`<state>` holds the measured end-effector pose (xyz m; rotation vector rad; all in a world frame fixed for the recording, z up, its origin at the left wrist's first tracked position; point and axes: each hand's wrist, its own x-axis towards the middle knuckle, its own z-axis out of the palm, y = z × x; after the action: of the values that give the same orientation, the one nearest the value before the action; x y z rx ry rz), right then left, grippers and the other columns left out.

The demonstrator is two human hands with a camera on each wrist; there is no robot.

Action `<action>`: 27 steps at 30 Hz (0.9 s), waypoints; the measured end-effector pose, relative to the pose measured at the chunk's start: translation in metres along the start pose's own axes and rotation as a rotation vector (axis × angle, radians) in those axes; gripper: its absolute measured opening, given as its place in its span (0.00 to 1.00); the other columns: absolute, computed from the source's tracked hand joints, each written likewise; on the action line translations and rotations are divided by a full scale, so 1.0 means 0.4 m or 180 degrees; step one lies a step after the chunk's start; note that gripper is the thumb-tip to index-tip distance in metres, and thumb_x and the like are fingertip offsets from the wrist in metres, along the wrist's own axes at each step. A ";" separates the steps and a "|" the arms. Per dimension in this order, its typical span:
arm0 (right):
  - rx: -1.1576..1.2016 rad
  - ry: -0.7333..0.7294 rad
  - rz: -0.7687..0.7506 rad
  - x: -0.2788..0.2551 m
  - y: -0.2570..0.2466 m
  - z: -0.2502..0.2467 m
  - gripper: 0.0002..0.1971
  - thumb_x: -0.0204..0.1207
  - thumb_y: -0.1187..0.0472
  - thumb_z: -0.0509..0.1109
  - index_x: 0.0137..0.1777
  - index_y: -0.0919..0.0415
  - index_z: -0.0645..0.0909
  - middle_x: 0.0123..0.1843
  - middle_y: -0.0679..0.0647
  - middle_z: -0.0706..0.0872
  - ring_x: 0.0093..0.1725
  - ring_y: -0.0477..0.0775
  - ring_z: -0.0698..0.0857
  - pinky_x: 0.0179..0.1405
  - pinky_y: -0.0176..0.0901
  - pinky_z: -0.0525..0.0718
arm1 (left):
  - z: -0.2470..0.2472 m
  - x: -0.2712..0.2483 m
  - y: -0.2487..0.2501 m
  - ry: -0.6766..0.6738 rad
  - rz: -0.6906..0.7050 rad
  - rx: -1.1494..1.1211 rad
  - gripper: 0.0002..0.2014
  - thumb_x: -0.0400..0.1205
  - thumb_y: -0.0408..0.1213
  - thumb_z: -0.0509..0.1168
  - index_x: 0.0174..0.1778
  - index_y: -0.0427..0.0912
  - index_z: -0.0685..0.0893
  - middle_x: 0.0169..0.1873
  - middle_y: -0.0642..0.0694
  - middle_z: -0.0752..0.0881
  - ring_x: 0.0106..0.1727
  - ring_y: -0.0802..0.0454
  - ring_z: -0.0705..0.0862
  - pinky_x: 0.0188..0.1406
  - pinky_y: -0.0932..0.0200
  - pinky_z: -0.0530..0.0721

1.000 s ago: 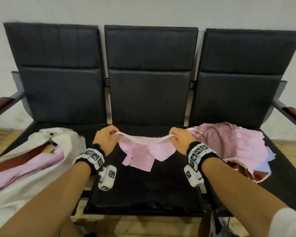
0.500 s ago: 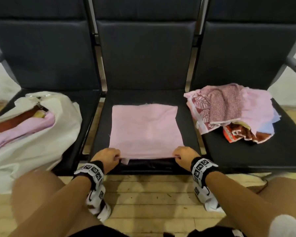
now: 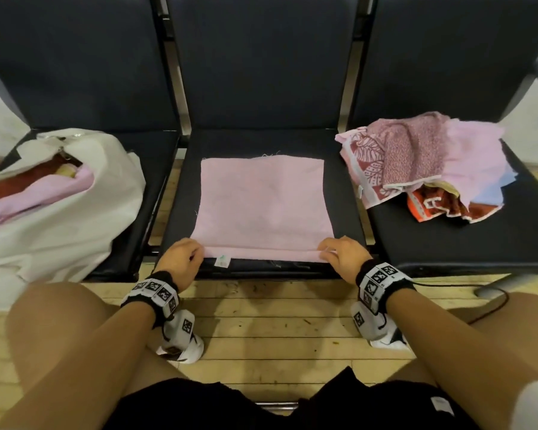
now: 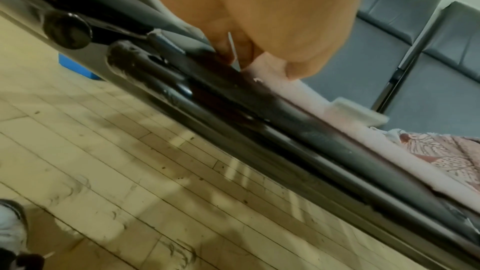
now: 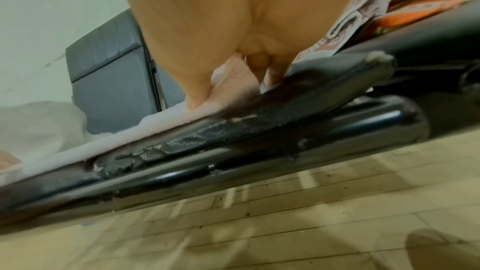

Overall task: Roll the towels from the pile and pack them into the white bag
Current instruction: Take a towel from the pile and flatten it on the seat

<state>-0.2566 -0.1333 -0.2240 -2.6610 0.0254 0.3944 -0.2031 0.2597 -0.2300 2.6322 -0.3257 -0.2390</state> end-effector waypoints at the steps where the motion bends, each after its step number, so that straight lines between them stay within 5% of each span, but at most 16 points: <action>1: 0.0078 0.0082 0.0021 -0.001 -0.001 0.004 0.11 0.84 0.51 0.65 0.60 0.52 0.84 0.49 0.53 0.81 0.53 0.60 0.82 0.56 0.47 0.80 | 0.000 0.000 -0.001 -0.0012 -0.0060 0.0025 0.13 0.87 0.36 0.58 0.41 0.37 0.83 0.43 0.43 0.80 0.45 0.45 0.79 0.51 0.48 0.79; 5: 0.0462 0.0368 0.0177 -0.003 -0.019 0.009 0.05 0.79 0.51 0.72 0.45 0.50 0.86 0.48 0.46 0.89 0.53 0.52 0.84 0.56 0.47 0.83 | -0.011 0.014 0.021 -0.0041 -0.0410 0.0347 0.20 0.81 0.43 0.57 0.25 0.36 0.75 0.34 0.45 0.74 0.38 0.47 0.75 0.44 0.48 0.80; 9: 0.0536 0.0532 0.0466 -0.005 -0.035 0.019 0.08 0.75 0.48 0.74 0.49 0.50 0.85 0.51 0.46 0.87 0.54 0.52 0.84 0.56 0.48 0.84 | 0.004 0.009 0.025 0.0190 -0.0646 0.0588 0.11 0.77 0.45 0.67 0.37 0.40 0.84 0.49 0.45 0.76 0.50 0.44 0.76 0.52 0.49 0.79; 12: -0.0313 0.0834 0.0044 0.013 -0.053 0.016 0.14 0.74 0.56 0.74 0.60 0.54 0.84 0.59 0.50 0.83 0.59 0.57 0.79 0.60 0.52 0.79 | 0.007 0.020 0.058 0.0417 -0.0352 0.0686 0.12 0.75 0.36 0.71 0.54 0.46 0.84 0.60 0.44 0.78 0.61 0.41 0.74 0.61 0.43 0.76; 15: -0.0833 0.0827 -0.0733 0.028 -0.082 0.042 0.18 0.59 0.77 0.74 0.49 0.62 0.88 0.51 0.58 0.87 0.50 0.66 0.82 0.47 0.56 0.83 | 0.018 0.030 0.130 0.0676 0.0486 0.0378 0.17 0.71 0.20 0.68 0.52 0.41 0.86 0.57 0.43 0.83 0.59 0.40 0.78 0.59 0.42 0.79; 17: -0.0916 0.0600 -0.0950 0.019 -0.091 0.075 0.19 0.54 0.83 0.73 0.43 0.66 0.87 0.45 0.61 0.87 0.45 0.69 0.83 0.40 0.58 0.86 | 0.049 0.023 0.165 0.0446 0.1031 0.0228 0.17 0.69 0.15 0.66 0.48 0.38 0.88 0.53 0.42 0.86 0.56 0.42 0.79 0.55 0.43 0.84; 20: -0.0783 0.0578 -0.0842 0.008 -0.100 0.098 0.17 0.60 0.82 0.70 0.48 0.69 0.87 0.48 0.63 0.88 0.49 0.69 0.83 0.42 0.58 0.87 | 0.100 0.010 0.183 -0.0135 0.1148 0.0467 0.12 0.77 0.26 0.63 0.51 0.40 0.88 0.52 0.44 0.87 0.54 0.40 0.81 0.53 0.43 0.85; 23: -0.0732 0.0606 -0.0718 -0.001 -0.112 0.099 0.11 0.72 0.70 0.67 0.52 0.66 0.85 0.52 0.59 0.86 0.55 0.64 0.81 0.52 0.54 0.83 | 0.121 0.007 0.166 -0.0111 0.1245 0.0696 0.17 0.80 0.42 0.54 0.50 0.43 0.87 0.48 0.46 0.86 0.48 0.42 0.81 0.45 0.43 0.84; 27: -0.0735 0.0898 -0.0803 -0.013 -0.101 0.122 0.11 0.72 0.63 0.71 0.54 0.59 0.86 0.51 0.54 0.87 0.51 0.60 0.82 0.51 0.55 0.83 | 0.128 -0.004 0.134 0.0160 0.0917 0.0962 0.13 0.82 0.44 0.63 0.59 0.45 0.84 0.56 0.46 0.83 0.54 0.41 0.79 0.50 0.44 0.80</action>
<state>-0.2714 -0.0759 -0.2469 -2.8775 -0.2818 -0.0653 -0.2261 0.1918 -0.2492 2.8322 -0.7690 -0.0286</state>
